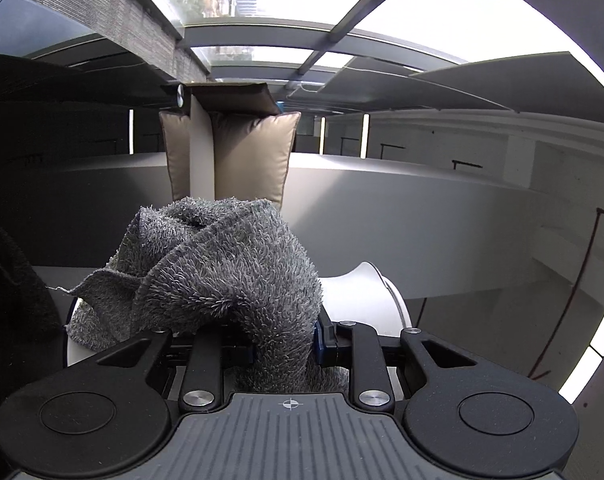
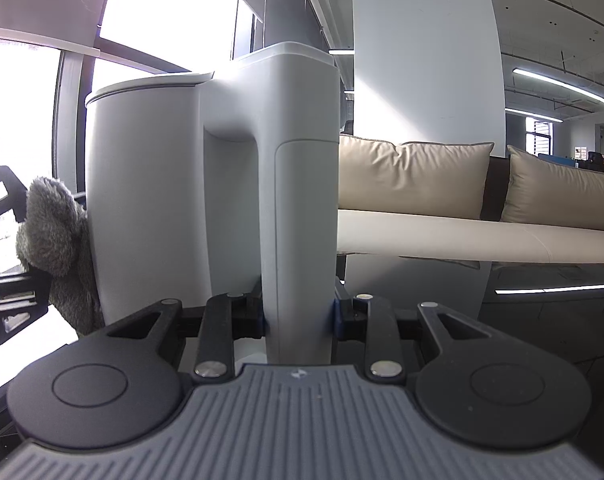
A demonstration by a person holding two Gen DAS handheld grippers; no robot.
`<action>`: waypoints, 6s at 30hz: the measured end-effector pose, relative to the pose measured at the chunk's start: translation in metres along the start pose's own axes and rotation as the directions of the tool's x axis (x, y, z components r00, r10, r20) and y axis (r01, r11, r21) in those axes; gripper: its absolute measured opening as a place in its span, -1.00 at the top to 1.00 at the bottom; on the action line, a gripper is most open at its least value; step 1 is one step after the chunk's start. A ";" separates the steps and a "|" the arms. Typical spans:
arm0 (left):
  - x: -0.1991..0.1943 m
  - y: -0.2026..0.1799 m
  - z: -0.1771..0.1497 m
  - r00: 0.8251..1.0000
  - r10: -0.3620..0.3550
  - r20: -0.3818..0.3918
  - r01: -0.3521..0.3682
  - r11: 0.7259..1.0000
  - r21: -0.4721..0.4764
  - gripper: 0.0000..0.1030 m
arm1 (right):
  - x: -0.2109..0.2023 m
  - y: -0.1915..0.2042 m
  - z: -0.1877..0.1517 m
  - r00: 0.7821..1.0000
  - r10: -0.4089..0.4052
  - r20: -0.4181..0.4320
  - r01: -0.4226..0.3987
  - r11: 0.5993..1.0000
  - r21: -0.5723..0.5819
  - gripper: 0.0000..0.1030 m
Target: Clean container
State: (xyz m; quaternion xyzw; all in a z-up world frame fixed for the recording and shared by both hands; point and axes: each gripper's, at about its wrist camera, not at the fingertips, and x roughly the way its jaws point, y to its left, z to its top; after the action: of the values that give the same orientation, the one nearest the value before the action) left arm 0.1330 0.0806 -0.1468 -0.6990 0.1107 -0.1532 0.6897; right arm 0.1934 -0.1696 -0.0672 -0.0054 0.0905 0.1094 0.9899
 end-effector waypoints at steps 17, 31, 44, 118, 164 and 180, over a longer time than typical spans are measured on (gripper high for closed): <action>0.002 -0.030 0.000 0.999 -0.022 0.037 0.019 0.998 0.060 0.57 | 0.000 0.000 0.000 1.000 -0.002 0.000 0.002 1.000 0.000 0.42; 0.010 -0.009 -0.004 0.994 0.061 0.096 -0.061 0.998 -0.005 0.55 | -0.002 -0.003 0.001 1.000 -0.007 -0.001 0.007 1.000 0.003 0.41; 0.018 -0.007 0.001 0.987 0.100 0.123 -0.096 0.995 -0.040 0.55 | -0.005 -0.004 0.001 1.000 -0.010 -0.003 0.010 1.000 0.004 0.41; 0.037 -0.037 0.011 0.985 -0.087 0.146 0.081 0.996 0.047 0.52 | 0.051 -0.028 0.030 0.997 -0.034 -0.066 0.036 0.999 0.028 0.48; 0.044 -0.035 0.009 0.997 -0.078 0.017 0.077 0.995 0.058 0.51 | 0.038 -0.040 0.073 0.974 -0.205 0.099 0.204 0.979 0.019 0.53; 0.050 -0.010 0.017 0.989 0.149 0.003 -0.149 0.989 0.022 0.51 | 0.044 -0.050 0.075 0.979 -0.178 0.103 0.178 0.984 0.014 0.52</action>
State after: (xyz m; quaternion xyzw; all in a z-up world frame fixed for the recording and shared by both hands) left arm 0.1850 0.0783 -0.1336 -0.6812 0.1605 -0.1019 0.7070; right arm 0.2595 -0.2065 -0.0013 -0.0053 0.0382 0.0204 0.9990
